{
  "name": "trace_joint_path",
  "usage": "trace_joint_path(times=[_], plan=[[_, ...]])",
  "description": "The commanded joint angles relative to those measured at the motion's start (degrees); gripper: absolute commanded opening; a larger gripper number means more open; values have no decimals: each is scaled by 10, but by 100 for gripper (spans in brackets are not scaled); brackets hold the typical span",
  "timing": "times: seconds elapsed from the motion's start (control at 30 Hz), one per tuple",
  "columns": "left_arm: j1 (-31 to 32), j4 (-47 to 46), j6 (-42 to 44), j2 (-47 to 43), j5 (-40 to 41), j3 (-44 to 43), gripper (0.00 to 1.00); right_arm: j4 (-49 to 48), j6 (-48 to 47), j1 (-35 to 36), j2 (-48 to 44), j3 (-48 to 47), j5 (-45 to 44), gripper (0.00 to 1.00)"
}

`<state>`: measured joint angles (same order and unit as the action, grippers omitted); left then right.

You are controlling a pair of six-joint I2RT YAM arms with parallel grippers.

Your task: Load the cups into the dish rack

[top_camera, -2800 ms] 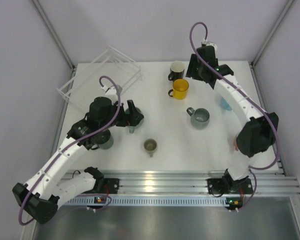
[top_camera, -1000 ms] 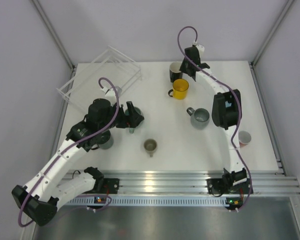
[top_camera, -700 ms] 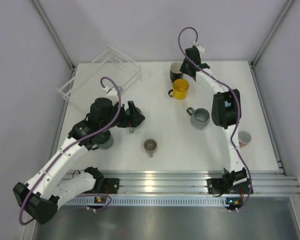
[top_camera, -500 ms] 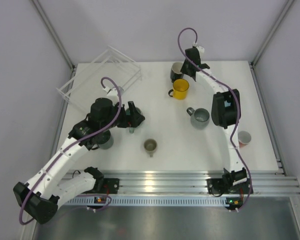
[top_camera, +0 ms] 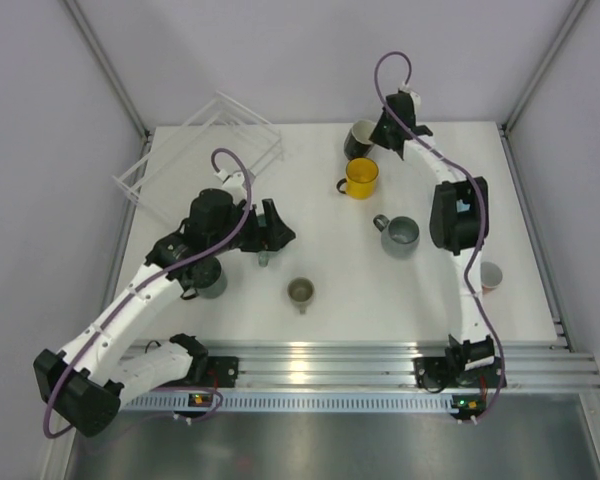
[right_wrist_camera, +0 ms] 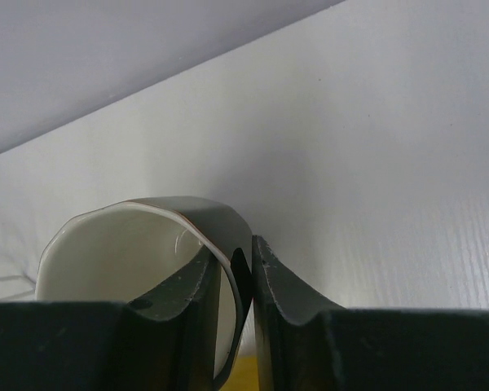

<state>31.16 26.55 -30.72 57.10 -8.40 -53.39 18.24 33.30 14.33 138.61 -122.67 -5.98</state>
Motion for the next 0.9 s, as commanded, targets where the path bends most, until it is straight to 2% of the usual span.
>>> trace_joint_path(times=[0.0, 0.27, 0.5, 0.73, 0.87], plan=[[0, -32, -13, -2, -36, -46, 87, -99, 29, -25, -75, -11, 54, 0], [0, -33, -10, -5, -66, -66, 83, -174, 71, -48, -177, 84, 128, 0], [0, -33, -25, 5, -86, -118, 82, -255, 109, -68, -285, 195, 239, 0], [-2, -132, -95, 29, -185, -119, 82, -473, 210, -66, -451, 392, 352, 0], [-2, -191, -144, 34, -223, -110, 81, -533, 252, -58, -524, 468, 379, 0]])
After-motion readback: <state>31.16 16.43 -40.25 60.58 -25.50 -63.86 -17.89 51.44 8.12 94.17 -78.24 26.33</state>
